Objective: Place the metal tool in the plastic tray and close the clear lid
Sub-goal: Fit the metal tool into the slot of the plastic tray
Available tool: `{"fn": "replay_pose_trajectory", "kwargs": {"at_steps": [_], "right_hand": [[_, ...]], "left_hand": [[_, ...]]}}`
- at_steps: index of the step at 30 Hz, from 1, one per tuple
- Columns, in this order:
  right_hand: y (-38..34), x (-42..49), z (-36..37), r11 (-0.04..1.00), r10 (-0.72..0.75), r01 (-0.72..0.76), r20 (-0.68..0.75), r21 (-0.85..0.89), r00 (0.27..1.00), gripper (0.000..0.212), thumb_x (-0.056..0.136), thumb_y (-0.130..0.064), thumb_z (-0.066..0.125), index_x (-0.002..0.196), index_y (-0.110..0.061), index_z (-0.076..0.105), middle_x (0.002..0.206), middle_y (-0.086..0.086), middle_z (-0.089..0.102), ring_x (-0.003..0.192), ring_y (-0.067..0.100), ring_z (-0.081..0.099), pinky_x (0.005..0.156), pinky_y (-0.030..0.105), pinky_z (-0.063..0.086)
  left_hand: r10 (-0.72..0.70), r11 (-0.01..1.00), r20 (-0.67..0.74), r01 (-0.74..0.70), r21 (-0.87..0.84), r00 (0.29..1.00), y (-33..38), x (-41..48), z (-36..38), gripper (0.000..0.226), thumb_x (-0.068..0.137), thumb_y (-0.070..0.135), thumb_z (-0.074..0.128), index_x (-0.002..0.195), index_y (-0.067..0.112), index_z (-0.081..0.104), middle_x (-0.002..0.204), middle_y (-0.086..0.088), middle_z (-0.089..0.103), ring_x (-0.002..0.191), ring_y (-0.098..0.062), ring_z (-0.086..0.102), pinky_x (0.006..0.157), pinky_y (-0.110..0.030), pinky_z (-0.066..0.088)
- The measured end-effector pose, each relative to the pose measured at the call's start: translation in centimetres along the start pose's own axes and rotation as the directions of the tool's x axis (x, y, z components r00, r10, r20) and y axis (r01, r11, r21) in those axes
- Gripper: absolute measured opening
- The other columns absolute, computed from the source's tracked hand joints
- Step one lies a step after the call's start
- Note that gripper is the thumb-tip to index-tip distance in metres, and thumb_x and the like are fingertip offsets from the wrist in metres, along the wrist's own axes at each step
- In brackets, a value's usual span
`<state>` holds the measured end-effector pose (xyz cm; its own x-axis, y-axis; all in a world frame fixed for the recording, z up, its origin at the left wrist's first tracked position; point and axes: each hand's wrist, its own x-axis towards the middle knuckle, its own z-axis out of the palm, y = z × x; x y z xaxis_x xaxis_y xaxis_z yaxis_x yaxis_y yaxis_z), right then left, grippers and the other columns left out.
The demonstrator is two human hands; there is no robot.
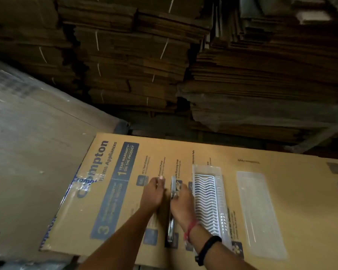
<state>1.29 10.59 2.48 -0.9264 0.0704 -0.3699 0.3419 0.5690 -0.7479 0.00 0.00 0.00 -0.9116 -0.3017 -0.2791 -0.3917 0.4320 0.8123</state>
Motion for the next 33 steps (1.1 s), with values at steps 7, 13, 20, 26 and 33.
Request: {"fn": "replay_pose_trajectory", "kwargs": {"at_steps": [7,13,20,26,33], "right_hand": [[1.1,1.1,1.2,0.970,0.191,-0.176,0.075,-0.168,0.979,0.035,0.090,-0.014,0.048,0.122,-0.001,0.051,0.122,0.021,0.057,0.112,0.038,0.054,0.091,0.041,0.048],[2.5,2.1,2.7,0.955,0.201,-0.187,0.039,-0.232,0.979,0.018,0.087,-0.013,0.047,0.096,-0.004,0.059,0.103,0.018,0.066,0.096,0.036,0.060,0.079,0.040,0.050],[3.1,2.9,3.7,0.957,0.262,-0.266,-0.049,-0.119,0.964,0.011,0.088,-0.013,0.053,0.090,-0.005,0.060,0.097,0.016,0.068,0.091,0.035,0.063,0.072,0.037,0.050],[4.1,3.5,4.5,0.941,0.335,-0.337,-0.037,-0.038,0.941,0.016,0.085,-0.017,0.053,0.075,-0.008,0.062,0.090,0.016,0.070,0.083,0.034,0.063,0.070,0.036,0.052],[3.7,3.2,4.0,0.959,0.280,-0.281,0.012,0.037,0.960,0.018,0.089,-0.023,0.055,0.073,-0.016,0.062,0.089,0.010,0.068,0.083,0.030,0.062,0.073,0.035,0.051]], "left_hand": [[-0.142,0.988,0.041,0.144,-0.057,0.989,-2.6,-0.2,2.4,0.056,0.100,0.041,0.036,0.085,-0.005,0.064,0.085,-0.022,0.067,0.082,-0.033,0.062,0.076,-0.041,0.047],[-0.251,0.963,0.080,0.257,-0.084,0.965,-2.8,0.6,3.4,0.054,0.098,0.040,0.043,0.081,-0.005,0.066,0.084,-0.023,0.069,0.081,-0.034,0.064,0.072,-0.036,0.045],[-0.347,0.933,0.134,0.356,-0.050,0.928,-2.9,1.4,3.9,0.029,0.085,0.016,0.061,0.059,0.003,0.060,0.073,-0.022,0.067,0.072,-0.027,0.061,0.065,-0.032,0.042],[-0.395,0.904,0.144,0.411,-0.116,0.907,-3.5,1.2,3.9,0.027,0.085,0.017,0.066,0.069,-0.003,0.071,0.074,-0.022,0.071,0.067,-0.024,0.061,0.066,-0.035,0.051],[-0.473,0.830,0.131,0.490,-0.265,0.871,-3.1,1.0,3.3,0.021,0.077,0.012,0.072,0.057,0.012,0.071,0.074,-0.018,0.074,0.079,-0.033,0.071,0.078,-0.046,0.060]]}}
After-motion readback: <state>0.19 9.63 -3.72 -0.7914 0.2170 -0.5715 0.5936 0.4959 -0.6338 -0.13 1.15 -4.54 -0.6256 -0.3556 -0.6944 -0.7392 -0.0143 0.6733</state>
